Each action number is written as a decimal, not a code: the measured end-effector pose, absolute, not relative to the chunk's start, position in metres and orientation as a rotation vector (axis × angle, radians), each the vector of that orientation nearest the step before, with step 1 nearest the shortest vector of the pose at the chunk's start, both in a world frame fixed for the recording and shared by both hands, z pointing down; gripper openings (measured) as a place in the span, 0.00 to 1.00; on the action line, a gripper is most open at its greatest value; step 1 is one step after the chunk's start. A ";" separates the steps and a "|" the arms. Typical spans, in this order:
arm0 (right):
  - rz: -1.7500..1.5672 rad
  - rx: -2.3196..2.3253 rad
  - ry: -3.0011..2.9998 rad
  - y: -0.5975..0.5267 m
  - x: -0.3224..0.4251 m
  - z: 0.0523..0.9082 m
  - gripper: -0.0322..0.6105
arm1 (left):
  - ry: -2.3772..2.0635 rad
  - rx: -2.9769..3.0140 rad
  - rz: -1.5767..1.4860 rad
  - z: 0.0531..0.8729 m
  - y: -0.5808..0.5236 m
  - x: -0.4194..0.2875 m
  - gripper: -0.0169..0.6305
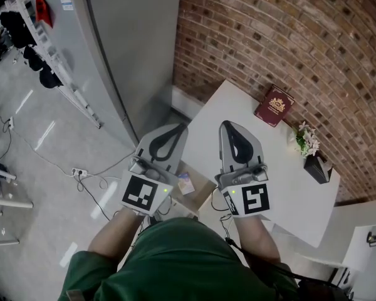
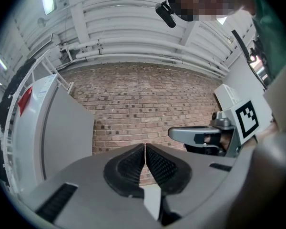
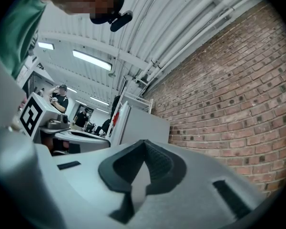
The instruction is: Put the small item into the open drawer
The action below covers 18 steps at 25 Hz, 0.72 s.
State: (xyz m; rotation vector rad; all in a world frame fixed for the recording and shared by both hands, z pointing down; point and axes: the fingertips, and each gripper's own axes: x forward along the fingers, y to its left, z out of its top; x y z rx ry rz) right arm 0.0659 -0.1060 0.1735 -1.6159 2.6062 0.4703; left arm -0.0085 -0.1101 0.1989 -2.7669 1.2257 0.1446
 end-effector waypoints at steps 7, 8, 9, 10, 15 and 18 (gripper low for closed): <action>0.441 -1.617 2.602 -0.107 0.068 0.177 0.05 | 1.238 -2.766 0.142 0.201 -0.109 -0.009 0.04; 0.442 -1.615 2.603 -0.107 0.068 0.177 0.05 | 1.239 -2.766 0.141 0.201 -0.109 -0.008 0.04; 0.443 -1.613 2.605 -0.107 0.068 0.177 0.05 | 1.238 -2.765 0.138 0.201 -0.109 -0.008 0.04; 0.443 -1.611 2.607 -0.107 0.068 0.178 0.05 | 1.236 -2.763 0.136 0.201 -0.109 -0.007 0.04; 0.439 -1.607 2.618 -0.107 0.067 0.179 0.05 | 1.233 -2.761 0.134 0.200 -0.110 -0.006 0.04; 0.447 -1.603 2.621 -0.105 0.069 0.178 0.05 | 1.232 -2.763 0.131 0.200 -0.108 -0.003 0.04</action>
